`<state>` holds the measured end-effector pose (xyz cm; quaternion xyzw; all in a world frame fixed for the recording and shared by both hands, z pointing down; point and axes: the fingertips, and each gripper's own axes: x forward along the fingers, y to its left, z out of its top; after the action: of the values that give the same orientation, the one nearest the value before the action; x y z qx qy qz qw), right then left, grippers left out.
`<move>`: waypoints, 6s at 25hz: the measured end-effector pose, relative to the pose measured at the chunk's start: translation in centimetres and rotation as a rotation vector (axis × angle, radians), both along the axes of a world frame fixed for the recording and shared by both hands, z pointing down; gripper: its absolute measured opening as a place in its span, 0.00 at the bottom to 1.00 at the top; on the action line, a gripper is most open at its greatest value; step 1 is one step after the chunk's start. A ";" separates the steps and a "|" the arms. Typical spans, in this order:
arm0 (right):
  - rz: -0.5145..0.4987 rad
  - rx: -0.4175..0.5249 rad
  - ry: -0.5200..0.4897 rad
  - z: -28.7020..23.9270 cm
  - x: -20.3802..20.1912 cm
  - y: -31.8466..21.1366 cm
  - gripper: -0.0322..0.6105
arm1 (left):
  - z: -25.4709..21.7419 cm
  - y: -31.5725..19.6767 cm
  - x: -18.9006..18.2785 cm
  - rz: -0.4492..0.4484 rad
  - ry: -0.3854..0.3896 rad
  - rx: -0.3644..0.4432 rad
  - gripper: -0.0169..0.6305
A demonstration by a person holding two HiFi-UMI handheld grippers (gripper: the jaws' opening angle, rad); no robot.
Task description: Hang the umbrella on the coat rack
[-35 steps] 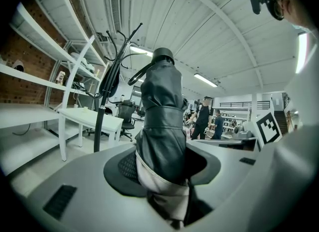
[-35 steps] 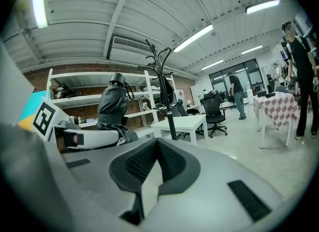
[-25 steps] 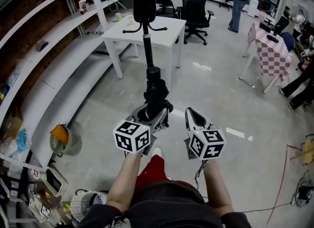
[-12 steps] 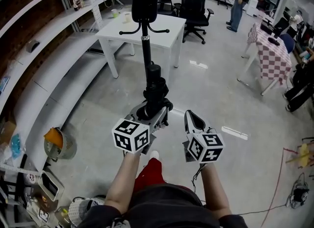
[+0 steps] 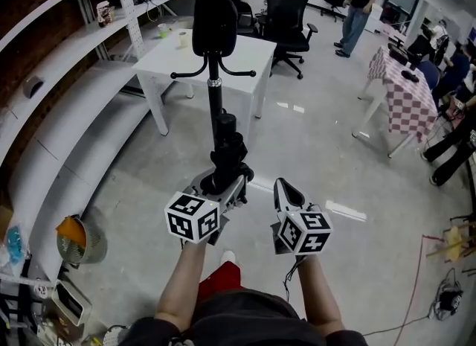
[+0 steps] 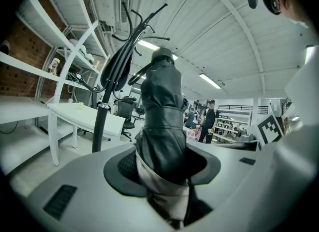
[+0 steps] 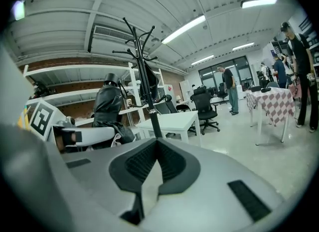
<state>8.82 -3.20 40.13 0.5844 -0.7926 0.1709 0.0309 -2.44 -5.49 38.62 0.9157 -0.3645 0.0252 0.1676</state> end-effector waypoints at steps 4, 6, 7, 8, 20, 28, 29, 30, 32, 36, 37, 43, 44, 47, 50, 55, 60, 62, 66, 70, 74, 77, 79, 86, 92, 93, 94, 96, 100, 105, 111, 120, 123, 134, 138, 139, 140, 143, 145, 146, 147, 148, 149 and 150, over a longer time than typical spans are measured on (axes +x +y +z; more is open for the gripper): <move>0.015 0.005 -0.010 -0.6 -0.4 -3.2 0.08 | -0.2 -3.0 -0.4 0.005 -0.003 -0.001 0.32; 0.017 0.006 -0.008 -0.8 -0.8 -4.7 0.08 | -0.4 -4.3 -0.9 0.009 -0.003 0.002 0.32; 0.015 0.005 -0.006 -0.8 -1.1 -5.3 0.08 | -0.5 -5.0 -1.1 0.010 -0.004 0.003 0.32; 0.013 0.004 -0.002 -0.9 -1.4 -5.8 0.08 | -0.5 -5.6 -1.3 0.011 -0.005 0.004 0.32; 0.009 0.012 0.007 -1.1 -3.6 -10.6 0.08 | 0.0 -10.2 -2.5 0.038 -0.035 0.007 0.32; 0.036 0.011 -0.002 -0.8 -2.9 -12.0 0.08 | 1.2 -11.4 -1.5 0.082 -0.045 -0.019 0.32; 0.040 0.011 -0.003 -0.8 -2.7 -12.2 0.08 | 1.3 -11.6 -1.4 0.087 -0.047 -0.020 0.32; 0.044 0.011 -0.004 -0.8 -2.6 -12.4 0.08 | 1.3 -11.8 -1.2 0.092 -0.047 -0.022 0.32; 0.053 0.008 -0.004 -0.8 -2.5 -12.7 0.08 | 1.4 -12.2 -1.0 0.102 -0.049 -0.027 0.32; 0.074 -0.003 -0.008 -0.5 -2.2 -12.9 0.08 | 1.8 -12.6 -0.4 0.129 -0.052 -0.039 0.32; 0.080 -0.004 -0.010 -0.4 -2.0 -12.9 0.08 | 1.9 -12.6 -0.2 0.138 -0.054 -0.040 0.32; 0.125 -0.001 -0.018 -0.3 0.1 -12.6 0.08 | 2.3 -12.3 2.2 0.187 -0.068 -0.045 0.32; 0.131 0.000 -0.020 -0.3 0.5 -12.5 0.08 | 2.4 -12.2 2.6 0.196 -0.071 -0.045 0.32; 0.149 0.007 -0.027 -0.4 1.6 -12.5 0.08 | 2.4 -12.1 3.9 0.220 -0.078 -0.045 0.32; 0.164 0.013 -0.028 -0.6 2.8 -12.6 0.08 | 2.4 -12.2 5.4 0.243 -0.080 -0.046 0.32; 0.203 0.025 -0.035 -1.2 5.2 -13.1 0.08 | 1.7 -12.5 8.2 0.295 -0.094 -0.029 0.32; 0.213 0.037 -0.041 -2.1 6.9 -14.3 0.08 | 0.7 -13.8 10.8 0.325 -0.095 -0.014 0.32; 0.212 0.037 -0.039 -2.6 7.7 -15.3 0.08 | 0.2 -14.6 11.8 0.328 -0.091 -0.014 0.32; 0.207 0.039 -0.041 -2.2 9.1 -16.0 0.08 | 0.6 -15.1 13.3 0.324 -0.092 -0.015 0.32; 0.199 0.035 -0.038 -2.1 9.5 -17.4 0.08 | 0.9 -16.4 13.9 0.321 -0.086 -0.025 0.33; 0.180 0.031 -0.036 -1.6 10.0 -18.3 0.08 | 1.4 -17.2 14.5 0.305 -0.078 -0.033 0.32; 0.164 0.025 -0.034 -1.5 10.0 -19.1 0.08 | 1.7 -17.9 14.5 0.289 -0.072 -0.043 0.32; 0.156 0.021 -0.033 -1.3 9.7 -19.7 0.08 | 1.8 -18.2 14.3 0.283 -0.070 -0.048 0.32; 0.122 0.007 -0.028 -0.8 8.8 -20.9 0.08 | 2.2 -19.2 13.6 0.256 -0.062 -0.058 0.33; 0.098 -0.006 -0.022 -0.4 7.4 -21.1 0.08 | 2.5 -19.0 12.3 0.240 -0.051 -0.073 0.32; 0.095 -0.007 -0.022 -0.3 7.2 -21.1 0.08 | 2.6 -19.0 12.1 0.238 -0.051 -0.074 0.32; 0.093 -0.008 -0.023 -0.3 7.0 -21.1 0.08 | 2.7 -18.9 11.9 0.235 -0.051 -0.074 0.32; 0.087 -0.008 -0.024 -0.1 6.6 -21.1 0.08 | 2.8 -18.9 11.4 0.229 -0.048 -0.075 0.32; 0.078 -0.008 -0.022 -0.1 6.1 -21.1 0.08 | 2.9 -19.0 11.0 0.220 -0.048 -0.075 0.32; 0.069 -0.009 -0.027 0.1 6.4 -21.2 0.08 | 3.0 -19.0 11.3 0.211 -0.054 -0.078 0.32; 0.057 -0.010 -0.020 0.1 5.2 -21.2 0.08 | 2.9 -19.1 9.9 0.193 -0.048 -0.078 0.32; 0.039 -0.016 -0.010 0.1 3.5 -21.1 0.08 | 3.0 -19.2 7.8 0.164 -0.038 -0.086 0.32; 0.032 -0.017 -0.009 0.1 3.0 -21.2 0.08 | 3.1 -19.4 7.2 0.151 -0.040 -0.089 0.32; -0.007 -0.038 -0.001 1.0 1.2 -21.3 0.08 | 4.6 -19.6 4.8 0.103 -0.057 -0.120 0.32; -0.018 -0.052 0.000 1.5 0.6 -21.6 0.08 | 5.2 -20.1 4.2 0.088 -0.053 -0.140 0.32; -0.021 -0.057 0.001 1.7 0.5 -21.7 0.08 | 5.4 -20.2 4.1 0.084 -0.053 -0.145 0.32; -0.024 -0.063 0.003 1.9 0.4 -21.7 0.08 | 5.6 -20.3 4.0 0.079 -0.056 -0.148 0.32; -0.033 -0.078 0.011 2.6 0.0 -21.9 0.08 | 6.2 -20.6 3.7 0.062 -0.068 -0.155 0.32; -0.040 -0.089 0.017 3.0 -0.3 -22.0 0.08 | 6.6 -20.7 3.5 0.051 -0.074 -0.162 0.32; -0.041 -0.094 0.019 3.2 -0.4 -22.0 0.08 | 6.8 -20.8 3.5 0.046 -0.076 -0.166 0.32; -0.042 -0.099 0.020 3.4 -0.4 -22.0 0.08 | 7.0 -20.8 3.4 0.042 -0.078 -0.170 0.32; -0.042 -0.104 0.021 3.6 -0.3 -22.0 0.08 | 7.2 -20.9 3.5 0.038 -0.080 -0.175 0.32; -0.041 -0.109 0.021 3.8 -0.2 -22.0 0.08 | 7.4 -20.9 3.5 0.035 -0.081 -0.179 0.32; -0.040 -0.112 0.021 4.0 -0.1 -22.0 0.08 | 7.6 -21.0 3.5 0.032 -0.083 -0.183 0.32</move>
<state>8.68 -25.21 44.08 0.5676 -0.7929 0.2082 0.0756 1.09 -26.48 46.18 0.9003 -0.3527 0.0988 0.2350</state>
